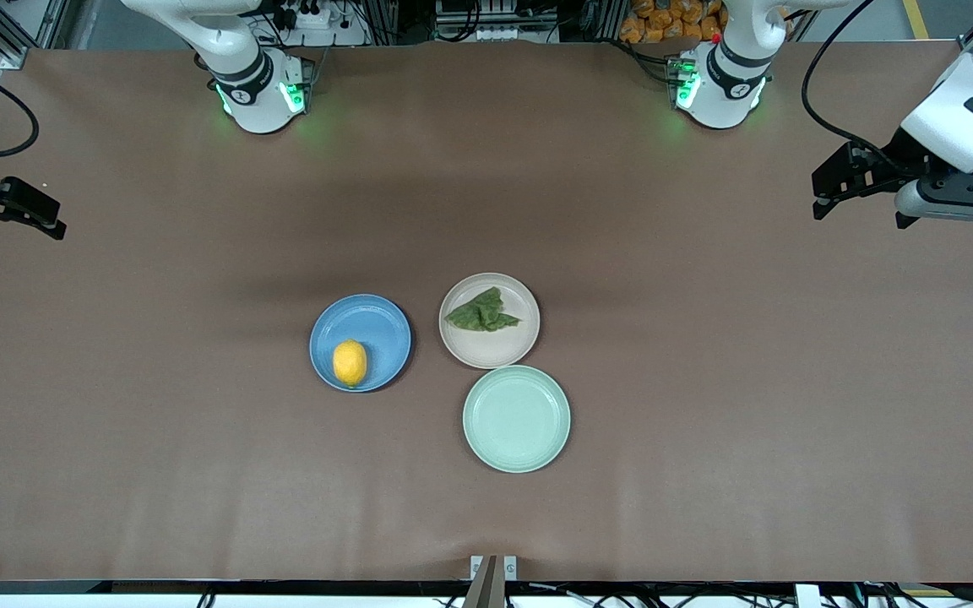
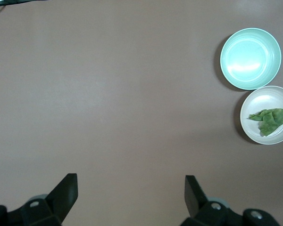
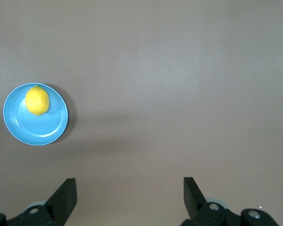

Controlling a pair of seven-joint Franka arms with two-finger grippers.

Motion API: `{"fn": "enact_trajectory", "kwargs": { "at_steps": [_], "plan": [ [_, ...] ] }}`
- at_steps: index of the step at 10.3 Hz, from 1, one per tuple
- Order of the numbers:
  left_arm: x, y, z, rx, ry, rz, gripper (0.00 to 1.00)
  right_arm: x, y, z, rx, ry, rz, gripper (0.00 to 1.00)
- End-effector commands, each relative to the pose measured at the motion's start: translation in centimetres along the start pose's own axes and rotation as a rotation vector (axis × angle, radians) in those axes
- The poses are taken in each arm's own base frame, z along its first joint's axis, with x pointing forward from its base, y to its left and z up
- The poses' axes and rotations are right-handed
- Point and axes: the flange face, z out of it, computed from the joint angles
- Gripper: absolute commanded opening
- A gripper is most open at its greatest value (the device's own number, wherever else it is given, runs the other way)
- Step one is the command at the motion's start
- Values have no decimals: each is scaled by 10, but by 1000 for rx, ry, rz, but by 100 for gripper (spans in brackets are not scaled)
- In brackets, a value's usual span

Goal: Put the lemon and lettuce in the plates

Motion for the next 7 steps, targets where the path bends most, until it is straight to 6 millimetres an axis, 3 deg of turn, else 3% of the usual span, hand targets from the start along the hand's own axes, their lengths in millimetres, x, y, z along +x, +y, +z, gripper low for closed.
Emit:
{"fn": "enact_trajectory", "kwargs": {
  "at_steps": [1, 7],
  "plan": [
    [3, -3, -4, 19, 13, 2, 100, 1, 0, -3, 17, -5, 11, 100],
    [2, -2, -5, 19, 18, 4, 100, 0, -9, 2, 17, -35, -3, 100]
  ]
}}
